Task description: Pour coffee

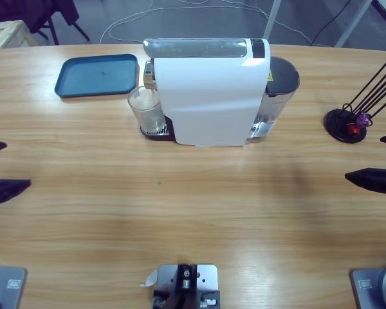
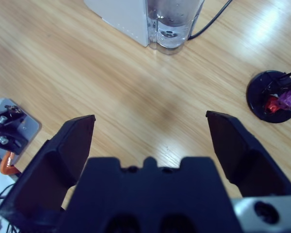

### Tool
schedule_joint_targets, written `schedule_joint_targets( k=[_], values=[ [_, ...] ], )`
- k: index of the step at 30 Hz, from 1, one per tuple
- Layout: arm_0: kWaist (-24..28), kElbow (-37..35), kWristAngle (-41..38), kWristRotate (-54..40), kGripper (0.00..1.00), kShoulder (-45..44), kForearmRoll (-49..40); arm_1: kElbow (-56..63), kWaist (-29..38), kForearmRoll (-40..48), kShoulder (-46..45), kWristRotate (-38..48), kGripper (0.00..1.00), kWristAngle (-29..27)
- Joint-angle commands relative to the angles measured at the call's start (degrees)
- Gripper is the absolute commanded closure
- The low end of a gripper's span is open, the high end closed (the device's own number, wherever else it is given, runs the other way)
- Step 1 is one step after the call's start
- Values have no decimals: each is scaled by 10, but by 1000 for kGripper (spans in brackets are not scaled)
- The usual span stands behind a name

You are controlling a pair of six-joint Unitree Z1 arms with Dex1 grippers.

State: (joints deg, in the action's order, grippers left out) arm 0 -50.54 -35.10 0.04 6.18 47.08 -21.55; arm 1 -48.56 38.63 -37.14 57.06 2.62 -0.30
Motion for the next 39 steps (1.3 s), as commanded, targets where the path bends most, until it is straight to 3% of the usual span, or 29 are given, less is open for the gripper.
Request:
schedule_joint_targets(
  k=[1,6,16,29,36,39],
  values=[
    [-5,10,-2,-6,0,23,3,28,7,27,20,-26,0,-7],
    [-5,8,8,-5,0,32,4,48,7,60,17,-29,0,-42],
    [-5,6,5,1,0,34,2,58,7,64,-23,-27,0,-37],
    [-5,20,5,8,0,3,12,57,7,70,-13,-47,0,27],
    [-4,9,23,8,0,48,11,60,7,74,-19,-47,0,27],
    [16,-10,34,7,0,36,-29,60,7,74,-20,-47,0,27]
  ],
)
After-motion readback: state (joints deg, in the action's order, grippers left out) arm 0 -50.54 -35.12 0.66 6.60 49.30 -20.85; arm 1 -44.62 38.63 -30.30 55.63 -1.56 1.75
